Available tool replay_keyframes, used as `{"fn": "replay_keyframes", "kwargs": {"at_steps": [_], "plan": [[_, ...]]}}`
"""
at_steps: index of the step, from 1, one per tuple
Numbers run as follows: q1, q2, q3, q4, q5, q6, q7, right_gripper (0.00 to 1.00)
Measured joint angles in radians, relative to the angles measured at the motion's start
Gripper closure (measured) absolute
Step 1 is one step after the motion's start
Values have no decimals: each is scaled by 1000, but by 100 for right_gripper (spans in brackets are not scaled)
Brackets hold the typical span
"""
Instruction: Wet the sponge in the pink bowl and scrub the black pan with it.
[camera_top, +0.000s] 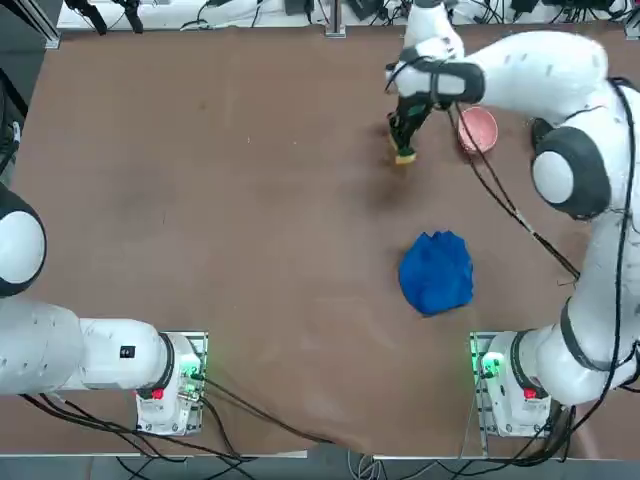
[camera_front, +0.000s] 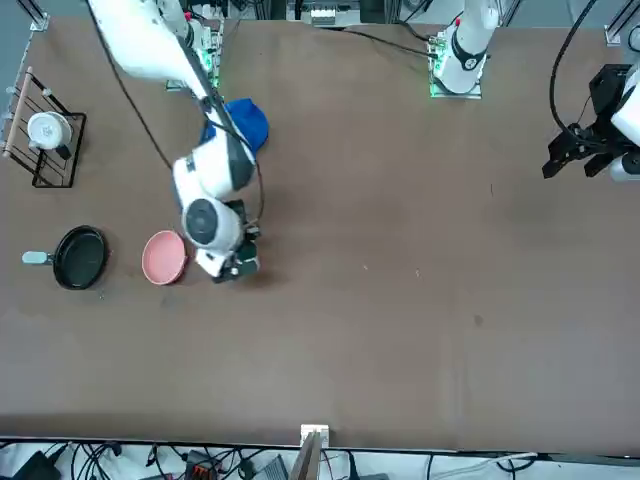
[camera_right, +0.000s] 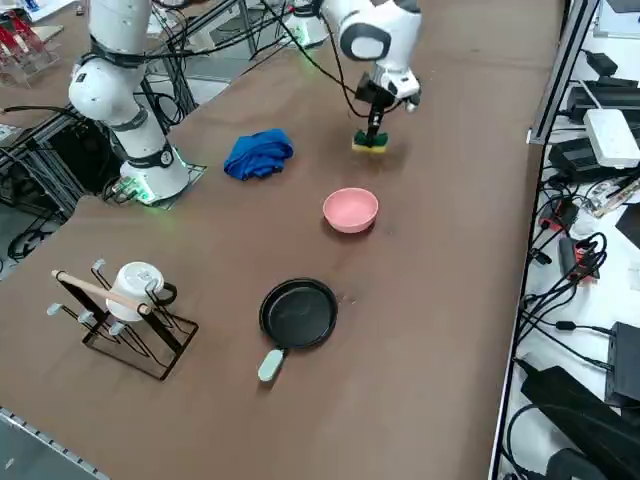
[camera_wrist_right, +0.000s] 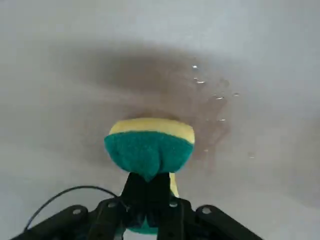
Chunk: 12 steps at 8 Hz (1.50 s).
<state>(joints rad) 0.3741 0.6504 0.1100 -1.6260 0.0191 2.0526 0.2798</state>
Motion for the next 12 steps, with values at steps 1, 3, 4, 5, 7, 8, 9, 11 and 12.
{"fn": "replay_keyframes", "kwargs": {"at_steps": [1,3,4,5,7,8,9,11,12], "plan": [[1,6,-3,1,0,2,28,96],[-2,8,-13,1,2,1,40,96],[-2,11,-15,1,3,0,41,96],[-2,15,-17,1,3,0,42,92],[-3,26,-22,1,2,1,43,67],[-3,31,-24,1,2,2,43,50],[-4,33,-25,3,2,3,43,30],[-8,17,-27,29,1,1,41,0],[-13,-23,-35,44,0,-26,41,0]]}}
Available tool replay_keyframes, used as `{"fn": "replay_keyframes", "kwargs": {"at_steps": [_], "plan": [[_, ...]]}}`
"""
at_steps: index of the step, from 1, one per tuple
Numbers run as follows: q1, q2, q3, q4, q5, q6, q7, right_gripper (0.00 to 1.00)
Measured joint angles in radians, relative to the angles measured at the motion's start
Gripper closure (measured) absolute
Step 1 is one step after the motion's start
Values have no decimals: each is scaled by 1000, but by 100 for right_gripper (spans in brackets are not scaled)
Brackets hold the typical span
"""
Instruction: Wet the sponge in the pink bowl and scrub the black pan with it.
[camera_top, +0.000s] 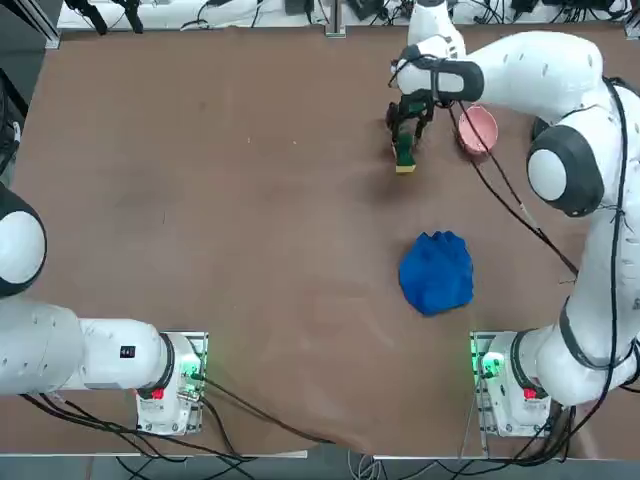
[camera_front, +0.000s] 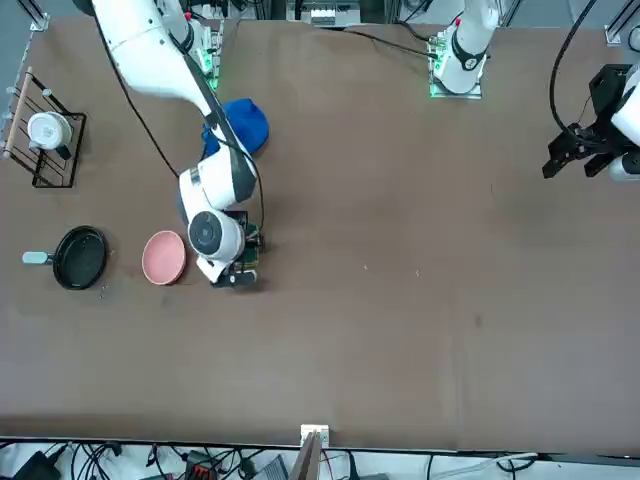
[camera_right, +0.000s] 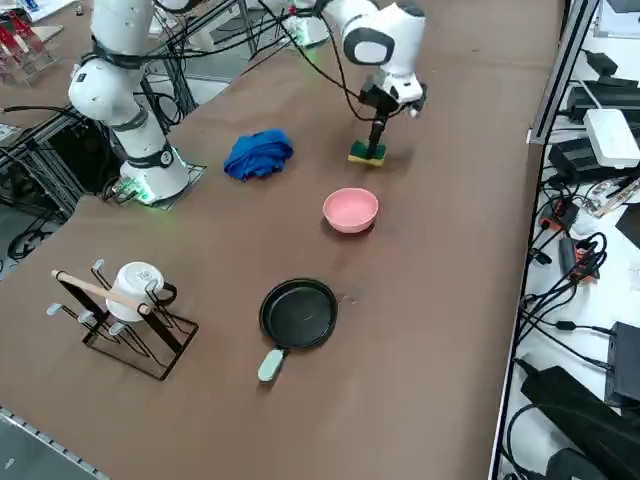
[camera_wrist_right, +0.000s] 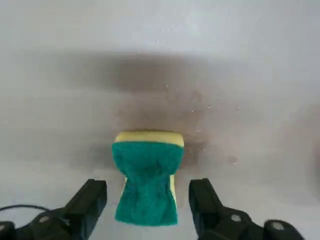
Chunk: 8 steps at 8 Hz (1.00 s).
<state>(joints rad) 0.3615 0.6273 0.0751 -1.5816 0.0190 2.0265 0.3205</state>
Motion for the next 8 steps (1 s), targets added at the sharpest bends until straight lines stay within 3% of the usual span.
{"fn": "replay_keyframes", "kwargs": {"at_steps": [4,8], "plan": [[-75,-312,-54,28,-3,-233,-103,0],[-239,-481,-60,17,-3,-326,-384,0]]}}
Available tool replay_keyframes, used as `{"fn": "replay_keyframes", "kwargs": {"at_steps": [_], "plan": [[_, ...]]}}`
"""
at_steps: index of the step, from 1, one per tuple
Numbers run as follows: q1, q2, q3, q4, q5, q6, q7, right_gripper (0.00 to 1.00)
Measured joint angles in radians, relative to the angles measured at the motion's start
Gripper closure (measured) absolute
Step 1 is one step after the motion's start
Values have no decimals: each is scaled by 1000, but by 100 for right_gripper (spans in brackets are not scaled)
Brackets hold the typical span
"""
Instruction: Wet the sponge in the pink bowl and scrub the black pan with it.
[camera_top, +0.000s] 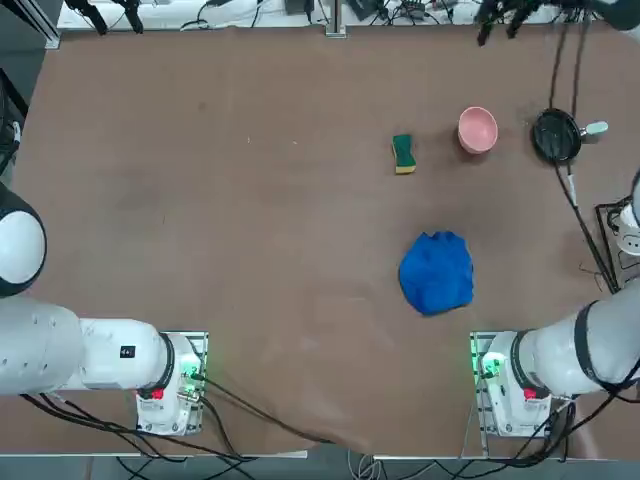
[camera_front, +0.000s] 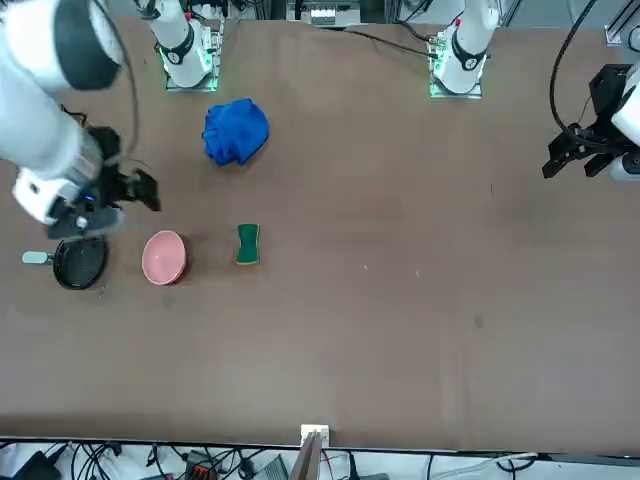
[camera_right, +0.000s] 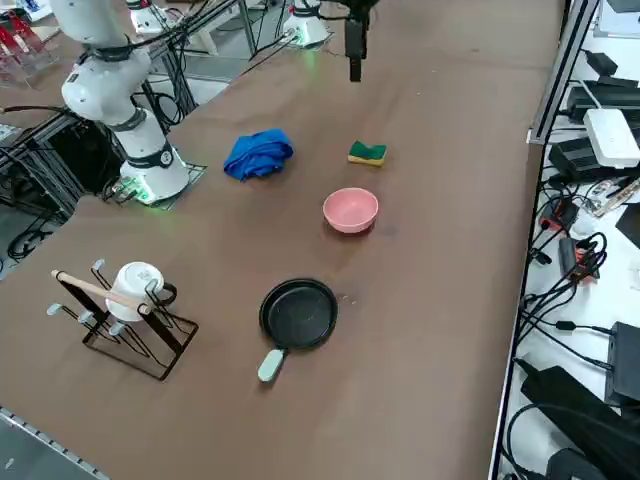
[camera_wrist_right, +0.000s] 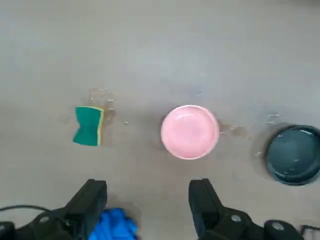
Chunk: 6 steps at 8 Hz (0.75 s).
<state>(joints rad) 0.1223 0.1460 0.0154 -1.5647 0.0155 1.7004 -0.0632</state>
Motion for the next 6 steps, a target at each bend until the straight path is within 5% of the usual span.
{"fn": "replay_keyframes", "kwargs": {"at_steps": [3,6], "plan": [[-103,-79,1,-12,0,-50,-32,0],[-118,-212,-12,-116,0,-71,-20,0]]}}
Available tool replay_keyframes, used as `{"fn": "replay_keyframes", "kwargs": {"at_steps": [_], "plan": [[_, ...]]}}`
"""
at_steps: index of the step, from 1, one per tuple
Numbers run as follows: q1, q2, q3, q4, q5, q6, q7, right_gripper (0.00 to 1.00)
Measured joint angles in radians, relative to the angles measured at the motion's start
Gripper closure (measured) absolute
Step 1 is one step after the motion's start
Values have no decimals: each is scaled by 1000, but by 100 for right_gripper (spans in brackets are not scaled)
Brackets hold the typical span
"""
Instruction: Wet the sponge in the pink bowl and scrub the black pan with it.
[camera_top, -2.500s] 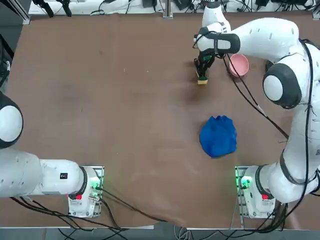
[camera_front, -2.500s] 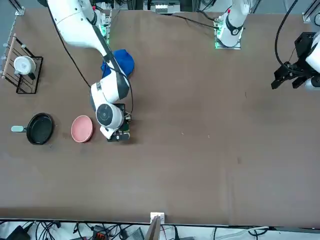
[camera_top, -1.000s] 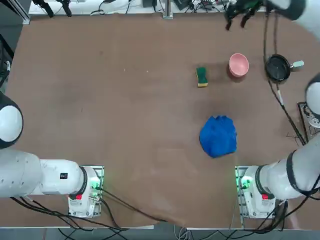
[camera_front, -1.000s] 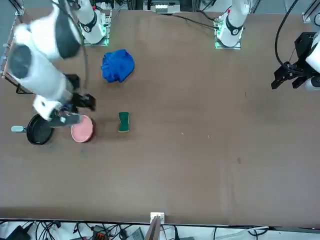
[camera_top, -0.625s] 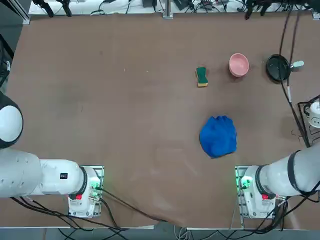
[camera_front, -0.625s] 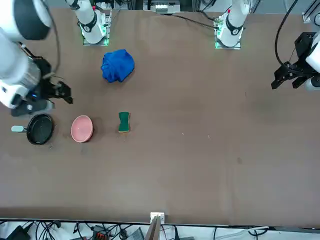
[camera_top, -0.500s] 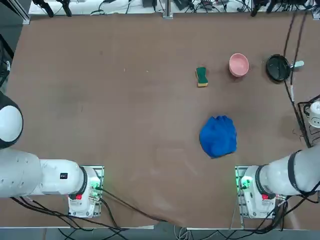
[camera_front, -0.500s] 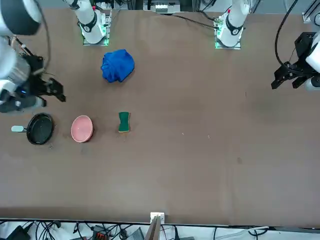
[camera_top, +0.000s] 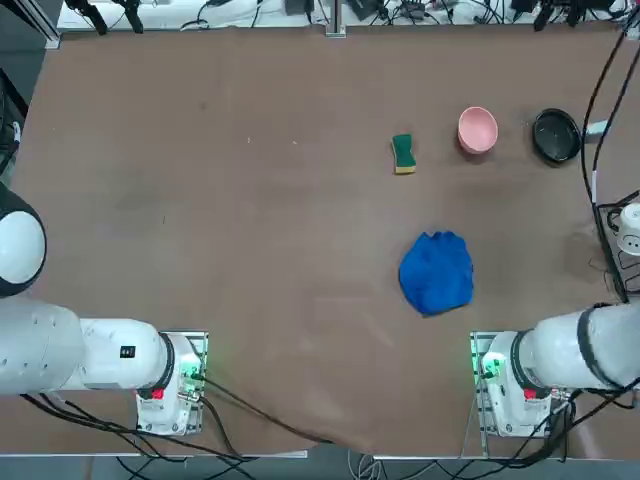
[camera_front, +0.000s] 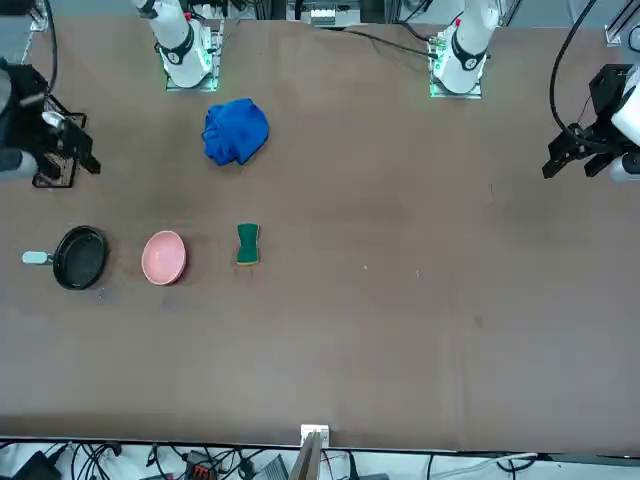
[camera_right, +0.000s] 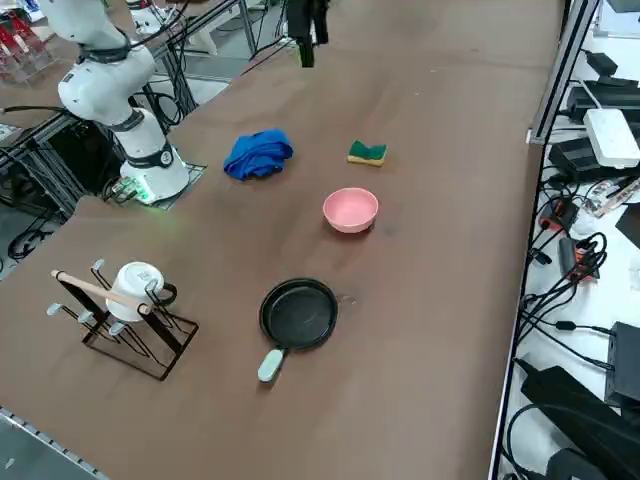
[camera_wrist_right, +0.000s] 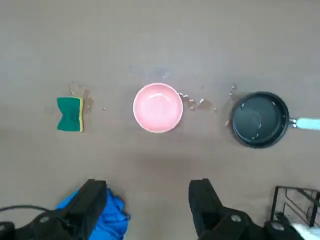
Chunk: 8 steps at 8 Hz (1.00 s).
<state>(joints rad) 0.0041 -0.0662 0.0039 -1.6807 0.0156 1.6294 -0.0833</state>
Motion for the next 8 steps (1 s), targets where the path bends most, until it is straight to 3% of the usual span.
{"fn": "replay_keyframes", "kwargs": {"at_steps": [3,8], "plan": [[-1,-84,-8,-71,0,-3,64,0],[-6,-48,-8,-30,0,6,79,0]]}}
